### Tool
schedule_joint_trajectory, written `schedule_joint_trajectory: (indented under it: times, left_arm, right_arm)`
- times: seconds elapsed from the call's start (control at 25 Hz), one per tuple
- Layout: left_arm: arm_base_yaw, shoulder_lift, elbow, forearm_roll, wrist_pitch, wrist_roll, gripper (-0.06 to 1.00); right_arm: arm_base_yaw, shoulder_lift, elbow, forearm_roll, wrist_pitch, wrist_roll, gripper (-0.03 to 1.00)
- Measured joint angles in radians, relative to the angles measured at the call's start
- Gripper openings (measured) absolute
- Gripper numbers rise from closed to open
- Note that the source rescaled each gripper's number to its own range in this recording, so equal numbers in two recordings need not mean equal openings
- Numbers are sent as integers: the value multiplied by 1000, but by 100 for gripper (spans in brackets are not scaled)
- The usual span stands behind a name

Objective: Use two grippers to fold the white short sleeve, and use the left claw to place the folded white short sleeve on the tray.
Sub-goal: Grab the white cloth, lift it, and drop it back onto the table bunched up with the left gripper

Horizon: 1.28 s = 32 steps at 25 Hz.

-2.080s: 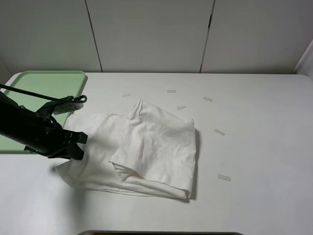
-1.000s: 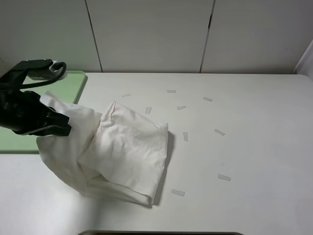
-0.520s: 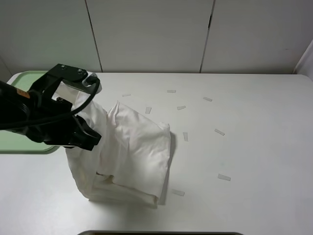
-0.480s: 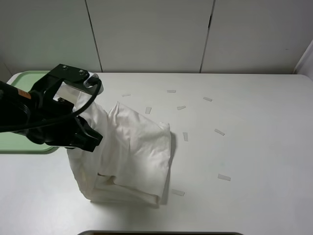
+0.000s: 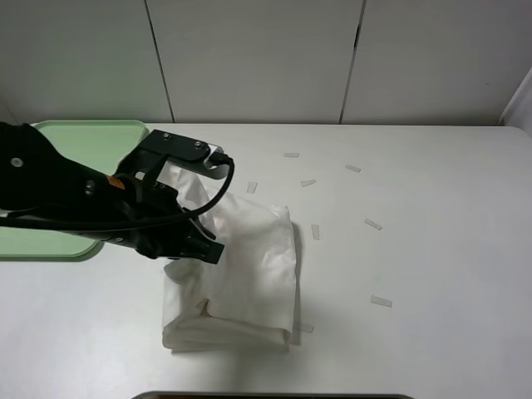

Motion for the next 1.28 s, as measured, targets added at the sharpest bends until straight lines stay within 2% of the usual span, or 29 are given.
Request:
schedule_joint_trajectory:
  times: [0.24,0.36,0.84,0.96,1.04,1.16,1.28]
  left_arm:
    - [-49,92,-70,-24,-50,-3,6]
    - [-92,191,-161,-42,-74,-4,6]
    - [-148,370,-267,-78,-149,-14,7]
    - [-167,374,-279,-79,-193,-17,15]
    - [-185,374,-284,-79,-239,-17,27]
    - [-210,374,-286,-78,-308,-17,49]
    - [-227,374,-286,-75,-356,-17,59]
  right_arm:
    - [0,0,0,0,0,0,100]
    - [0,0,0,0,0,0,100]
    - [0,0,0,0,0,0,100]
    - [0,0,0,0,0,0,100]
    - [0,0,0,0,0,0,100]
    - [0,0,0,0,0,0,100]
    - [0,0,0,0,0,0,100]
